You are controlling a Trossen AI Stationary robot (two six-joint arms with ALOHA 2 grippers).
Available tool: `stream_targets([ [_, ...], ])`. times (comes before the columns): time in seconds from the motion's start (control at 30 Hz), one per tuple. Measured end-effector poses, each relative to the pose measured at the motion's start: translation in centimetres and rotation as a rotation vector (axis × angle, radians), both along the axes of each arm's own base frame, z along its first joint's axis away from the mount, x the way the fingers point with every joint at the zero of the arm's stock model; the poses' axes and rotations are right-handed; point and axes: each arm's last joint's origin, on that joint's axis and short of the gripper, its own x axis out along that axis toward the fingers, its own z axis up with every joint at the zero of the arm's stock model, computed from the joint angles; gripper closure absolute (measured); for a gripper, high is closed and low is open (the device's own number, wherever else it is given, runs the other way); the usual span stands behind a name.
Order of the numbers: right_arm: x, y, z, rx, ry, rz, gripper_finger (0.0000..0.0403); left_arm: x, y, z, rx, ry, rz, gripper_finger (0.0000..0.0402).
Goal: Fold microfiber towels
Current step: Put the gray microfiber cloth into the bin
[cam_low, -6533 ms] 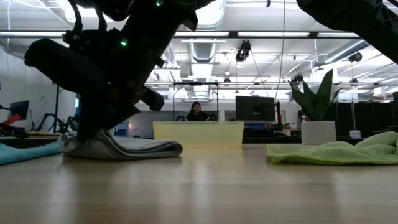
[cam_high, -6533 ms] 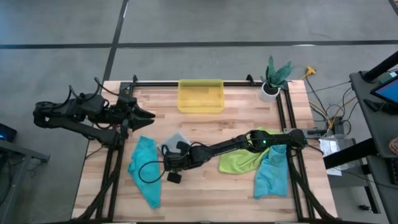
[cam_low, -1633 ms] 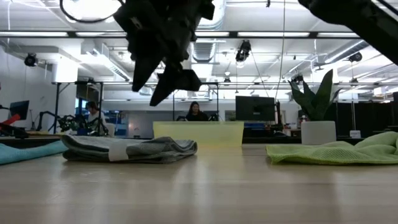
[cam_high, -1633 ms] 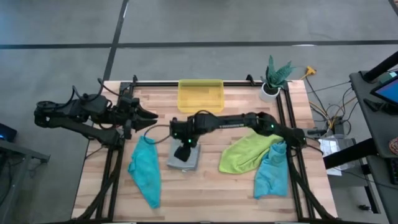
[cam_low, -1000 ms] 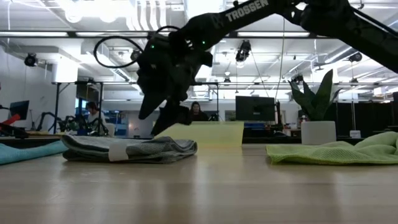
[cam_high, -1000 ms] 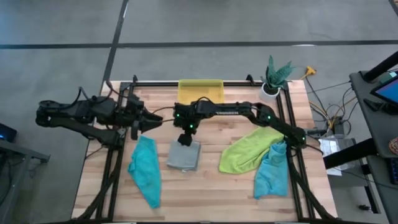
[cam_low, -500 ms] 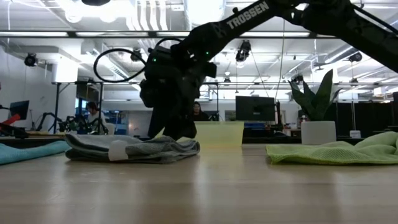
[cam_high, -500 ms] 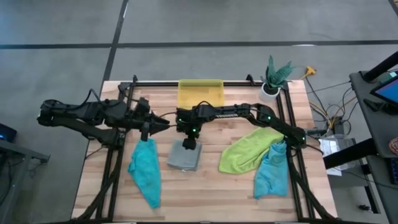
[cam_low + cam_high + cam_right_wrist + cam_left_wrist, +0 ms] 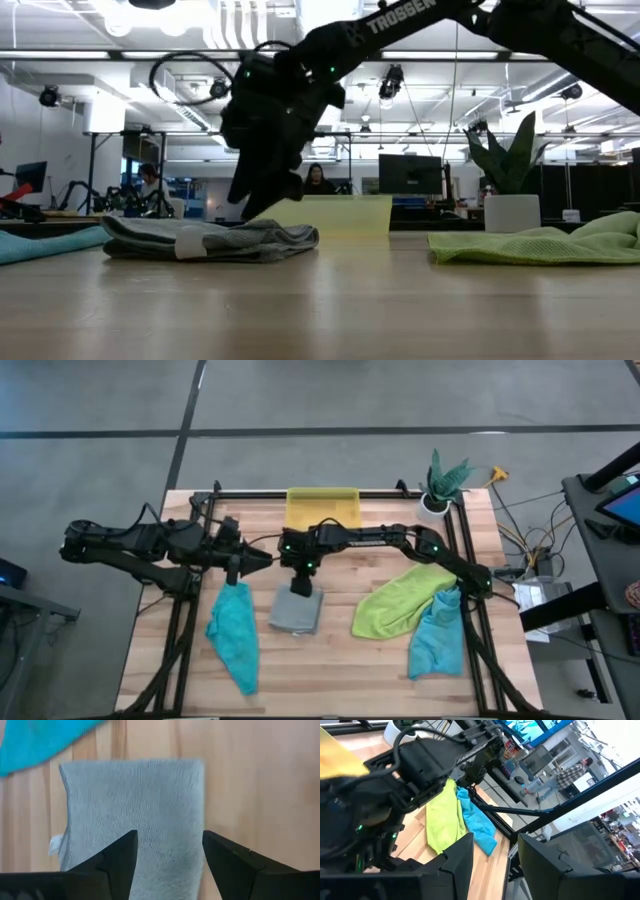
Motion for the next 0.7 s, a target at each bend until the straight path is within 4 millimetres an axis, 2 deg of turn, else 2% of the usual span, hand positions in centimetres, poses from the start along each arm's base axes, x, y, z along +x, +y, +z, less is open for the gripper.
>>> stream_targets([
  [0.3,-0.3,-0.3,-2.0,0.032,0.082,-0.009,0.0184,0.1,0.0,0.0,-0.009,-0.003,-0.007,0.0262],
  [0.5,-0.2,-0.5,-3.2,0.161,0.105,-0.013,0.0184,0.2,-0.1,0.3,-0.014,-0.029,-0.012,0.0262],
  [0.7,-0.1,-0.7,-4.0,0.211,0.125,-0.027,0.0184,0.5,-0.2,0.4,-0.045,-0.051,-0.016,0.0262],
])
